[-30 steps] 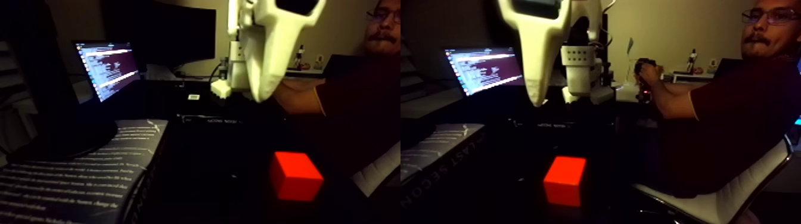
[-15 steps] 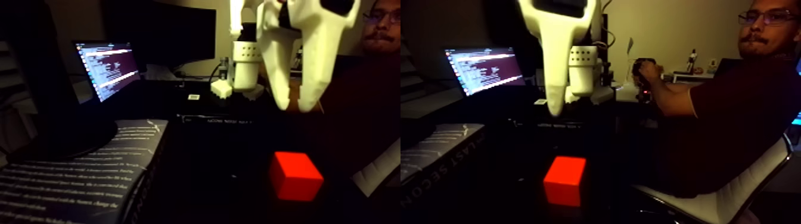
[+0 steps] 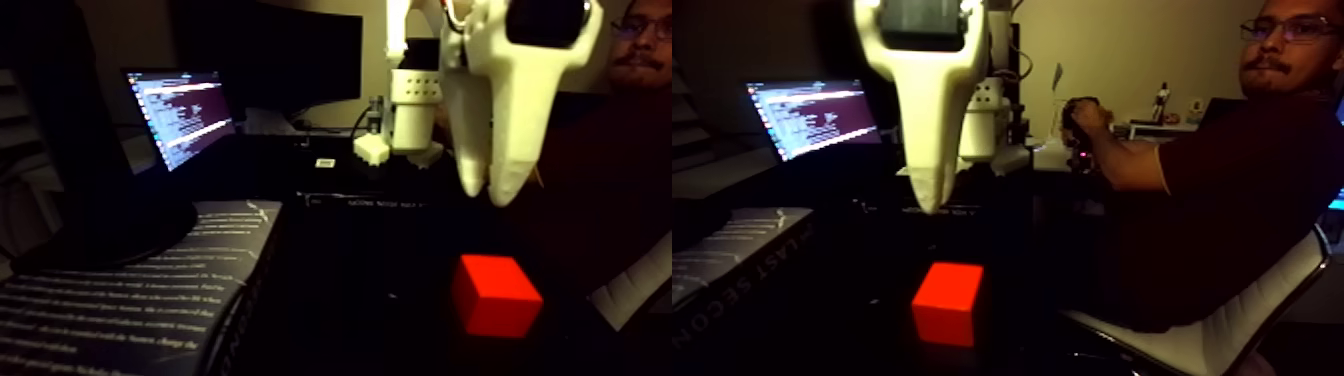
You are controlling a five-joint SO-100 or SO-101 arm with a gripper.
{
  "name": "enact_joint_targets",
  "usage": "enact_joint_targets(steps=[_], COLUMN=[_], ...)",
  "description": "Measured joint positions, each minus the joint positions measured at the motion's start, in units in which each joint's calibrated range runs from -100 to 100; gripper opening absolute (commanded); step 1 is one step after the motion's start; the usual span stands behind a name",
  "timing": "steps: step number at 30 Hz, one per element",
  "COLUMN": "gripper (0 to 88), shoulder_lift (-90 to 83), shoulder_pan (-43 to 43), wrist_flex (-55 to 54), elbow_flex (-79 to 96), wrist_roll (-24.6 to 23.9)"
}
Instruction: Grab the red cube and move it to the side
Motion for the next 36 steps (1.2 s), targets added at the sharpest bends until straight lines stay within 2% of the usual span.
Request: enact_joint_targets(steps=[9,16,36], gripper=[11.5,17.7,18.0], shoulder_lift=[6.06,10.43,21.54], shoulder_pan=[1.08,1.16,3.94], wrist_flex=[0.00,0.00,1.71], elbow_flex=[-4.54,-6.99,-16.70], wrist_roll=[-2.05,-2.05,0.63])
